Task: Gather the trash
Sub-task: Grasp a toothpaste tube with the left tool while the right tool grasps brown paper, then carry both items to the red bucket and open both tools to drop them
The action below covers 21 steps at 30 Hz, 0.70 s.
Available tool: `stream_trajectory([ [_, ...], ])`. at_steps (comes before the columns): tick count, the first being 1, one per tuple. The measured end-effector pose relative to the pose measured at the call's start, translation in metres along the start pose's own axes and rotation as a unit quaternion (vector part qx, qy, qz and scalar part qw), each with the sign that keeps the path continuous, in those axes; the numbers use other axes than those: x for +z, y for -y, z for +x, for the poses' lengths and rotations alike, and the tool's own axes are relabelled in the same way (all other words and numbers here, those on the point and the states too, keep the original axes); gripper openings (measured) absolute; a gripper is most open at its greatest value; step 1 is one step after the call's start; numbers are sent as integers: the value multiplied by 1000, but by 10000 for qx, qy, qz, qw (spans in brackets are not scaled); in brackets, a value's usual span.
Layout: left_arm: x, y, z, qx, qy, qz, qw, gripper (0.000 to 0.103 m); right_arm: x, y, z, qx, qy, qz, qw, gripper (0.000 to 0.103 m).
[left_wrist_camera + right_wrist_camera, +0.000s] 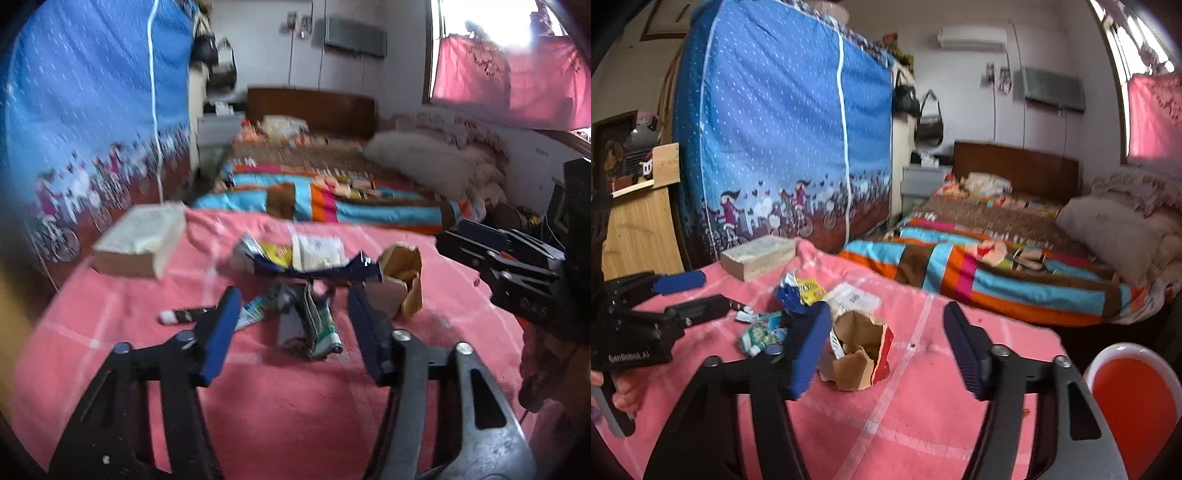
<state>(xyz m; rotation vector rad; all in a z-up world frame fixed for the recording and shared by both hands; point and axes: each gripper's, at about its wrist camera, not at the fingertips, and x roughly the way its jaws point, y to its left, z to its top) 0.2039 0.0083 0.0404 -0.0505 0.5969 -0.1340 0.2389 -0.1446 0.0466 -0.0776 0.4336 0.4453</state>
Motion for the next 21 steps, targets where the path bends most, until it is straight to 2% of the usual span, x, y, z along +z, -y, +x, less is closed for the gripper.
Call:
stream_trajectory([
  [2,-1,-3,11,-96,-273,-113,9995,77,-2,6,14,129,-245,142,9995,45],
  [6,-6,-8,27,-243,-687,-313,9969,71,-5,10,34,371,-556,310,9973,42],
  [9,-8,-9,30,-341,-818,-395,9953,57,-7,6,43,465,-753,314,9956,34],
  [10,-8,-10,30,-348,-854,-410,9949,49,-8,6,45,462,-798,309,9953,26],
  [11,-9,-10,31,-359,-891,-423,9945,43,-9,6,45,470,-825,321,9950,22],
  [16,-9,-10,25,-377,-884,-463,9943,37,-12,15,38,524,-767,535,9942,12],
  [17,-10,-8,19,-399,-848,-455,9946,36,-13,17,37,534,-748,568,9942,7],
  [21,-15,-2,5,-511,-837,-419,9943,36,-17,23,21,400,-565,658,9954,7],
])
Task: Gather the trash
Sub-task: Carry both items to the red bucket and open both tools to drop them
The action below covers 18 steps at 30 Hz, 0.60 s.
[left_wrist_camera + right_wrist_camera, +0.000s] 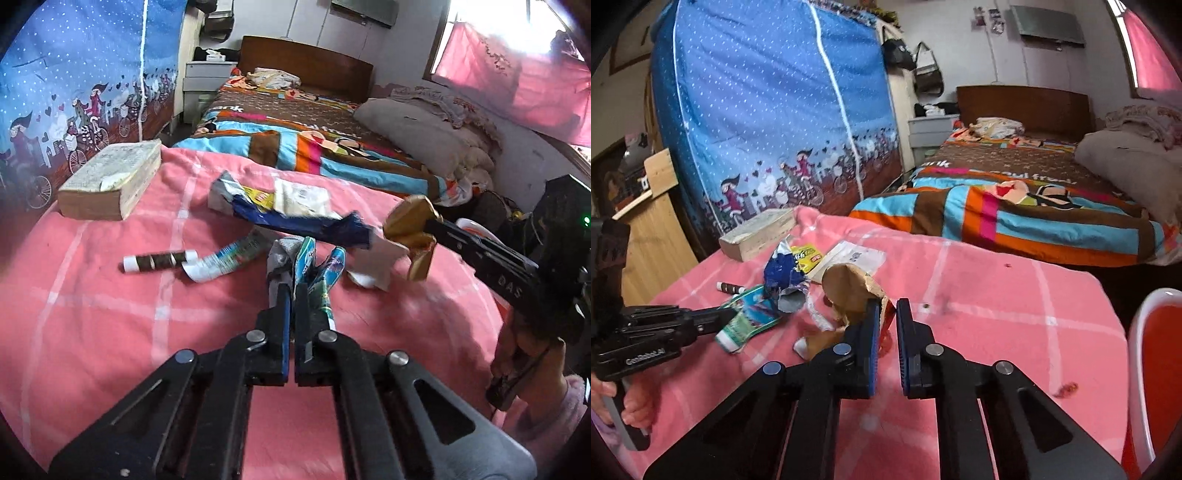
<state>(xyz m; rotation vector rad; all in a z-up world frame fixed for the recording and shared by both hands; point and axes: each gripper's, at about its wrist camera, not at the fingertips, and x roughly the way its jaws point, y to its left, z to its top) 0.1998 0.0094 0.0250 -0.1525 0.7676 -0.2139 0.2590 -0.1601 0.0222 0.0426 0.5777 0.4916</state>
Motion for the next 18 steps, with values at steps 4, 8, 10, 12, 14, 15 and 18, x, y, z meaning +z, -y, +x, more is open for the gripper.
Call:
stream_trajectory([
  [4,-11,11,-12,-132,53,7,9999,36,-1,1,-18,-46,214,-15,9998,7],
  [8,-14,36,-24,-243,315,180,9990,36,-2,3,-41,-207,503,-172,9984,7],
  [10,-11,53,-30,-307,603,313,9972,36,-1,6,-57,-304,751,-235,9964,7],
  [12,-3,73,-34,-369,917,438,9941,36,0,11,-76,-482,1069,-303,9926,7],
  [14,2,87,-36,-471,1183,535,9904,36,1,18,-94,-699,1353,-332,9878,7],
  [15,7,98,-36,-535,1354,615,9874,36,1,22,-104,-834,1506,-345,9845,7],
  [18,19,128,-30,-739,1651,763,9805,36,2,36,-128,-1289,1840,-410,9736,7],
])
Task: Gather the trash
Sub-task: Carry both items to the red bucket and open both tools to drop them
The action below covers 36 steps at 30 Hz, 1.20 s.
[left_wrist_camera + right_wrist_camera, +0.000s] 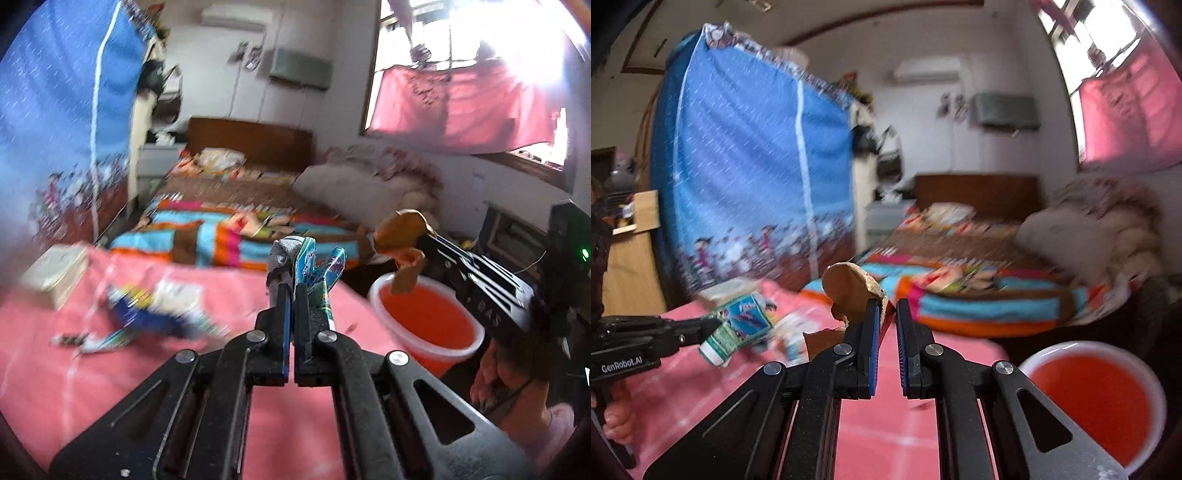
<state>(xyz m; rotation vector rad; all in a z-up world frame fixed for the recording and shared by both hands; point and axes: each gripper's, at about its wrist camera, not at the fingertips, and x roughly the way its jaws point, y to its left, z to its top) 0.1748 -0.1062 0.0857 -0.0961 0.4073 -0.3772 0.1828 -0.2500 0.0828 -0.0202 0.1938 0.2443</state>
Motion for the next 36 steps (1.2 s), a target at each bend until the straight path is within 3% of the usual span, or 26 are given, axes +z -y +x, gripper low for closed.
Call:
stream_trajectory([
  [6,20,55,42,-558,274,150,9980,36,7,53,-29,-1009,425,79,9940,7],
  [14,28,122,81,-1145,270,497,9918,36,0,112,-43,-1927,452,394,9794,7],
  [19,21,152,121,-1348,-220,536,9892,36,-16,148,-44,-2189,176,766,9726,7],
  [25,4,168,175,-1387,-1098,511,9829,36,-44,173,-33,-2361,-513,1035,9648,8],
  [32,-19,173,214,-1207,-1969,343,9724,36,-68,189,-17,-2342,-1270,1301,9550,8],
  [36,-28,172,227,-1141,-2293,263,9663,37,-75,195,-13,-2285,-1472,1428,9517,8],
])
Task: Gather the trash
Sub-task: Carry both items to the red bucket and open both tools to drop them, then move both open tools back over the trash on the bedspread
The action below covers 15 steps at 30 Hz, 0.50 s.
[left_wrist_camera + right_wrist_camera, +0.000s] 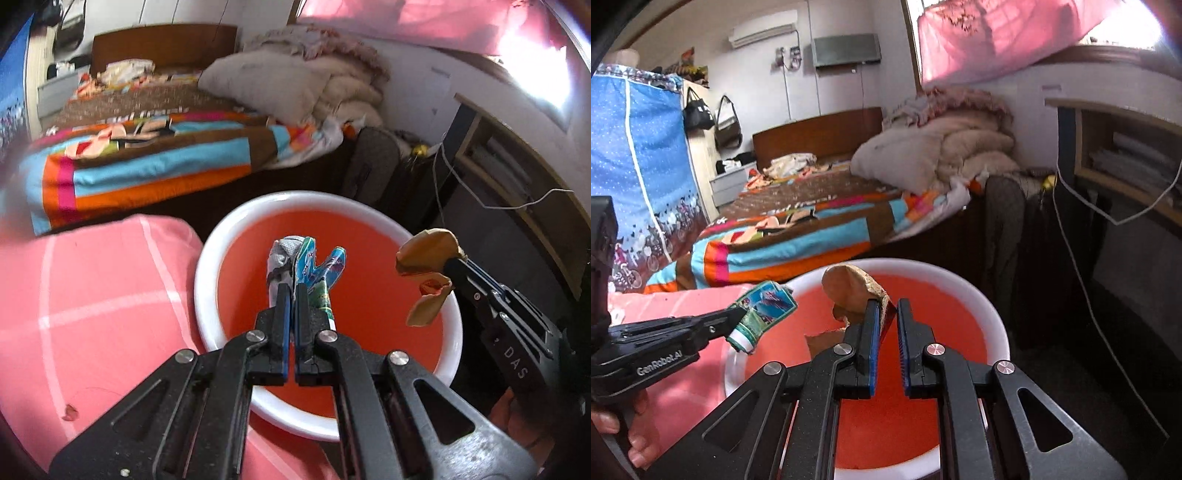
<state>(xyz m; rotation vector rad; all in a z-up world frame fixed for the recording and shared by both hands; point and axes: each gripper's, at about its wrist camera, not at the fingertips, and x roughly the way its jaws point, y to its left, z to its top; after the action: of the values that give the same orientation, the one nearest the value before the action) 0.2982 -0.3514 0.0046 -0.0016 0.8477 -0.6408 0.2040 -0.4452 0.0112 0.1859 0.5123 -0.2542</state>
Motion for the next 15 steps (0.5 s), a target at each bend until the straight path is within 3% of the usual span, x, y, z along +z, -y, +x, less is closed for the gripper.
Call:
stream_trajectory([
  [7,0,-6,5,-7,-195,-183,9996,41,-5,3,17,-12,-439,39,9990,9],
  [9,-1,-8,5,4,-226,-211,9995,48,-7,3,20,-27,-544,27,9985,9],
  [11,-3,-10,6,-21,-232,-238,9994,61,-8,4,24,-25,-627,37,9980,10],
  [15,-3,-11,2,3,-166,-245,9996,70,-10,8,27,39,-744,113,9972,14],
])
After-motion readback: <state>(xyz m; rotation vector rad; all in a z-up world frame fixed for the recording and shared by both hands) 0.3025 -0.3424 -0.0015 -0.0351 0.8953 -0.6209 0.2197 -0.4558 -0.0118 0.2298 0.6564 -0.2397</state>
